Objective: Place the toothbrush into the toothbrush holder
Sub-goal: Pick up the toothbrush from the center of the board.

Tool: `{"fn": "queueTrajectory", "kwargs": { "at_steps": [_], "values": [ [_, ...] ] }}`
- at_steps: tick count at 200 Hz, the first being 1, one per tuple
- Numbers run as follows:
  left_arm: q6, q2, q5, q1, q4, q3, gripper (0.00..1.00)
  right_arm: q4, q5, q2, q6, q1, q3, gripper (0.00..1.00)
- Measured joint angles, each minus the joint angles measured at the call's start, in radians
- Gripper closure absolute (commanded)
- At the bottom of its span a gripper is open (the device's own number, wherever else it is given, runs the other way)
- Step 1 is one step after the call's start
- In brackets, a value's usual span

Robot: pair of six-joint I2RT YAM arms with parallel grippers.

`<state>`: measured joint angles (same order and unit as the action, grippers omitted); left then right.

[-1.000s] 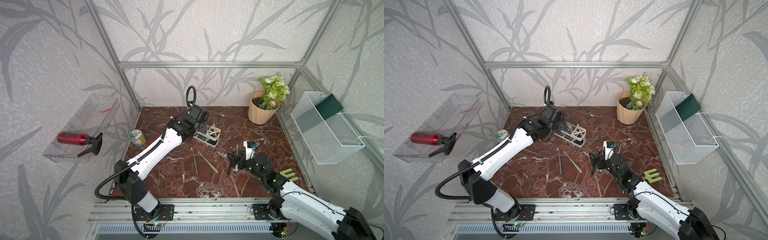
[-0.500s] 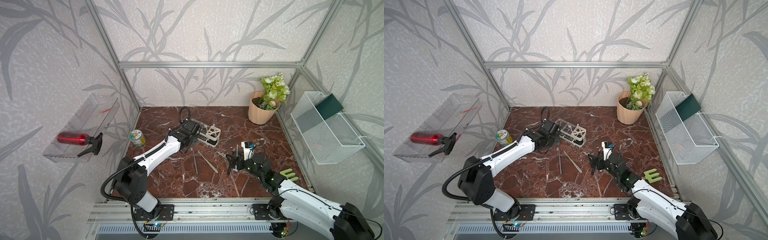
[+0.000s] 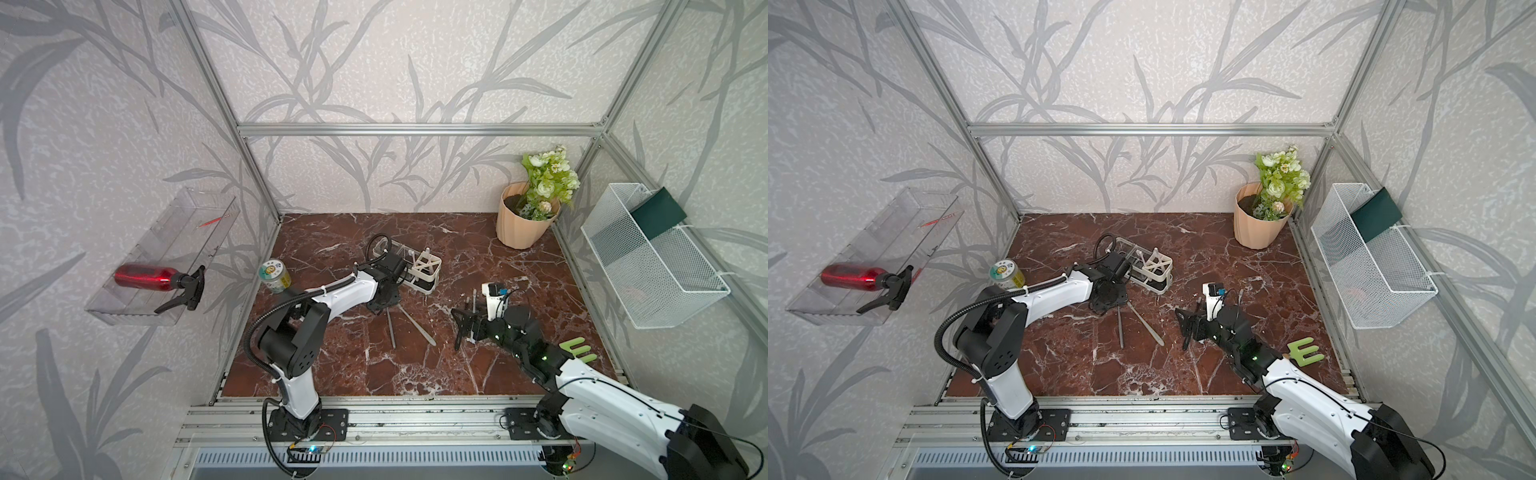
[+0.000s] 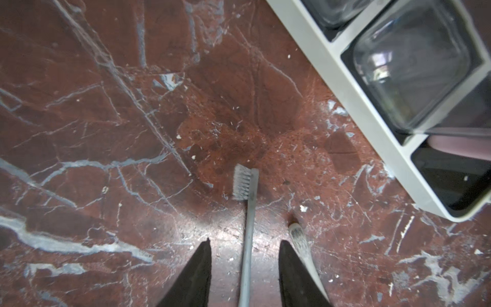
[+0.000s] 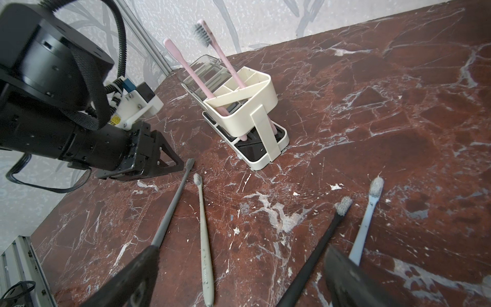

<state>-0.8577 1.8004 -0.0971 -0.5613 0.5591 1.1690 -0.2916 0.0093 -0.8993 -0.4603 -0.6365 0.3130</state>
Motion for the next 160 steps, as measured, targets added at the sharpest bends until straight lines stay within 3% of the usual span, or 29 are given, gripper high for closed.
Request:
{"fn": "queueTrajectory", "kwargs": {
  "at_steps": [77,160],
  "values": [
    [0.000,0.082,0.003,0.026,-0.013,0.024,0.72,-0.003,-0.005,-0.002,0.000,0.000,0.000,0.04],
    [0.005,0.111,-0.006,0.034,-0.023,0.054,0.93,-0.003,-0.011,0.000,0.000,0.000,0.000,0.04]
  ]
}}
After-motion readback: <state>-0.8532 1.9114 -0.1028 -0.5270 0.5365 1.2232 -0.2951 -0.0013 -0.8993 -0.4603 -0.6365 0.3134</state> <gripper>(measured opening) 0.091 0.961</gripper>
